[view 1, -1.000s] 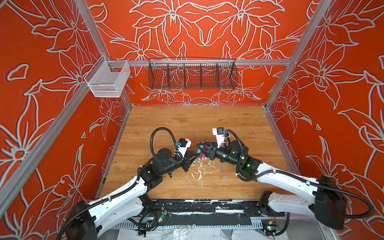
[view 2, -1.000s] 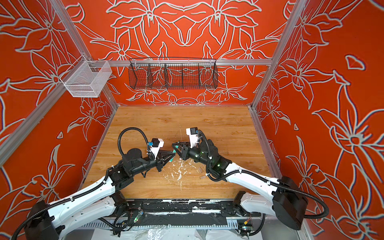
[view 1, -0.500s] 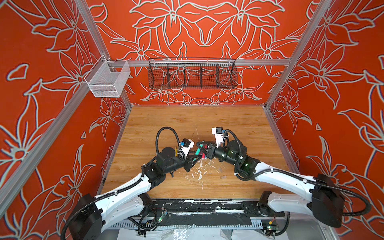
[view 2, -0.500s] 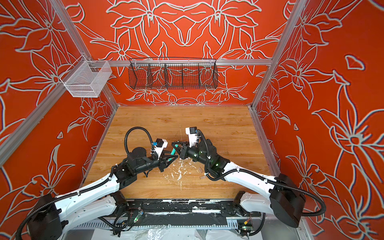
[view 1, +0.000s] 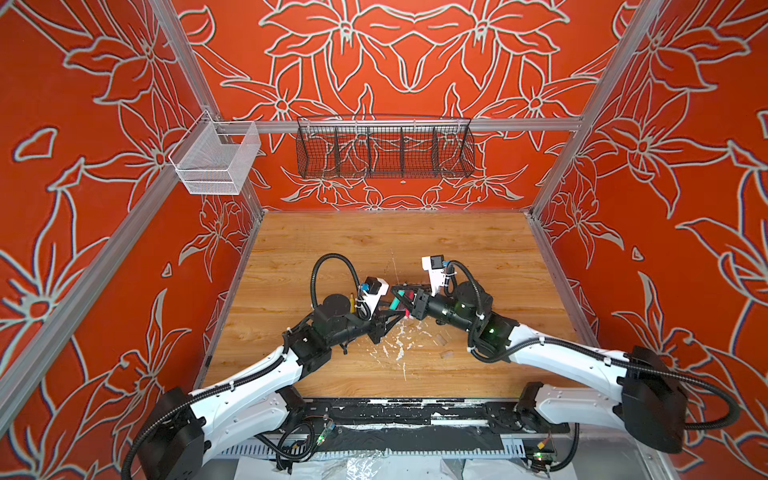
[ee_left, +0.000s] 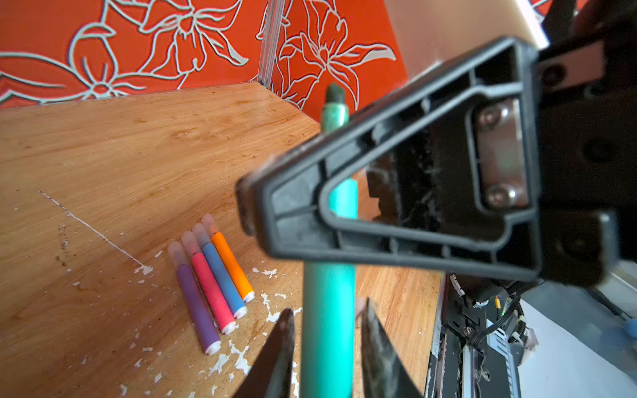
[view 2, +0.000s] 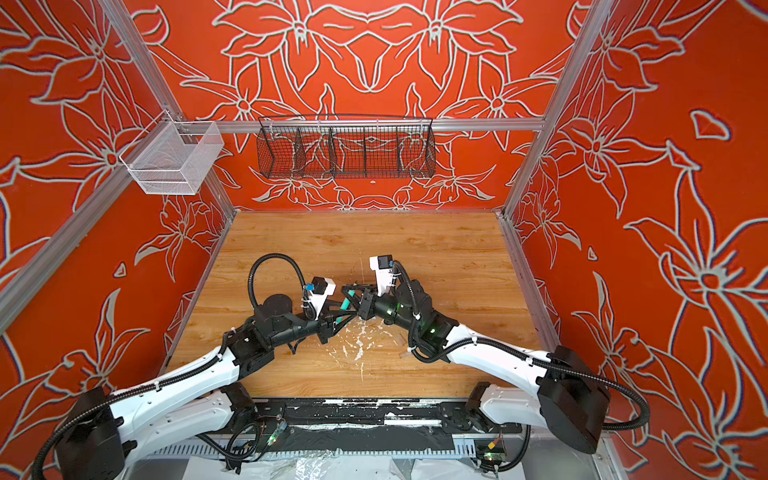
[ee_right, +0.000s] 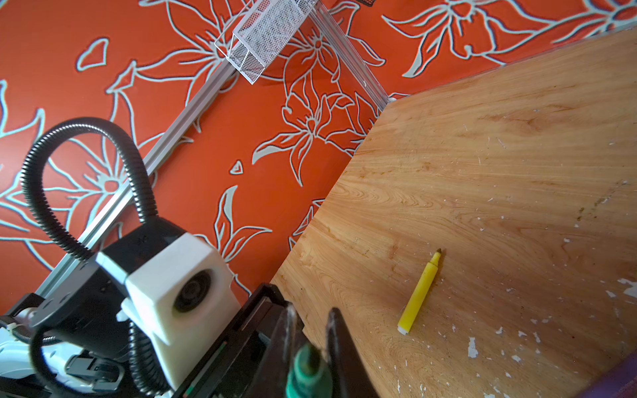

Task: Insert the pens into the pen caps

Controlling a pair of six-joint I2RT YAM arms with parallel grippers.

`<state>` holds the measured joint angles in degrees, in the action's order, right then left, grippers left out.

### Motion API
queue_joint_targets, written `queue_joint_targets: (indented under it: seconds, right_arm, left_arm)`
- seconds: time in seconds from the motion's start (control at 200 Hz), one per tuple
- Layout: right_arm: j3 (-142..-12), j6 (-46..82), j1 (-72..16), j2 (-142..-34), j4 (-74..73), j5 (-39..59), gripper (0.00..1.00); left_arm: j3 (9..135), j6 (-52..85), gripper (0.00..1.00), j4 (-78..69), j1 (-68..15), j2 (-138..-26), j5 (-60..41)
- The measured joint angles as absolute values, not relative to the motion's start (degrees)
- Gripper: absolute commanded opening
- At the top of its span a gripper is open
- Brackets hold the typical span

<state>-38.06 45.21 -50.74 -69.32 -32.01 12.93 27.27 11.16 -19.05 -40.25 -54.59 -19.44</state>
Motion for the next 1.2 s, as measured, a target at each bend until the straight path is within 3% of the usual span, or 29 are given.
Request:
queue_joint_targets:
  seconds: [0.13, 0.315, 0.4, 0.555, 0.686, 0.936, 1.076, 1.201]
  right_arm:
    - [-38.06, 45.15, -50.74, -70.04, -31.99, 12.91, 0.00]
    - [-38.06, 44.84, -50.94, -70.41, -31.99, 12.88, 0.00]
    - [-38.06, 44.80, -50.96, -70.43, -32.01, 12.88, 0.00]
    - [-38.06, 44.62, -51.05, -69.84, -31.51, 12.38, 0.30]
    - [-37.19, 43.16, -51.11, -65.52, -26.22, 10.48, 0.40]
    - [-34.54, 40.66, -51.09, -52.56, -6.07, 1.32, 0.40]
    - [-32.86, 40.53, -51.11, -50.37, 5.26, -2.52, 0.31]
    - [-31.97, 40.86, -51.11, -51.70, 14.20, -3.57, 0.28]
  left_arm:
    - [27.40, 11.40, 0.30, -19.38, -40.25, -54.94, -19.42]
    - [28.23, 12.03, 0.00, -19.07, -40.21, -56.05, -18.28]
    - [28.34, 12.01, 0.00, -18.92, -40.25, -56.05, -17.93]
    - [28.77, 11.92, 0.00, -18.39, -40.32, -56.05, -17.06]
    - [28.84, 11.79, 0.00, -18.44, -40.51, -56.77, -14.59]
    - [28.95, 13.50, 0.00, -17.63, -36.62, -62.19, -10.74]
    - [31.05, 15.73, 0.00, -16.23, -32.40, -65.89, -10.59]
    - [32.10, 16.80, 0.00, -15.66, -30.68, -67.35, -9.52]
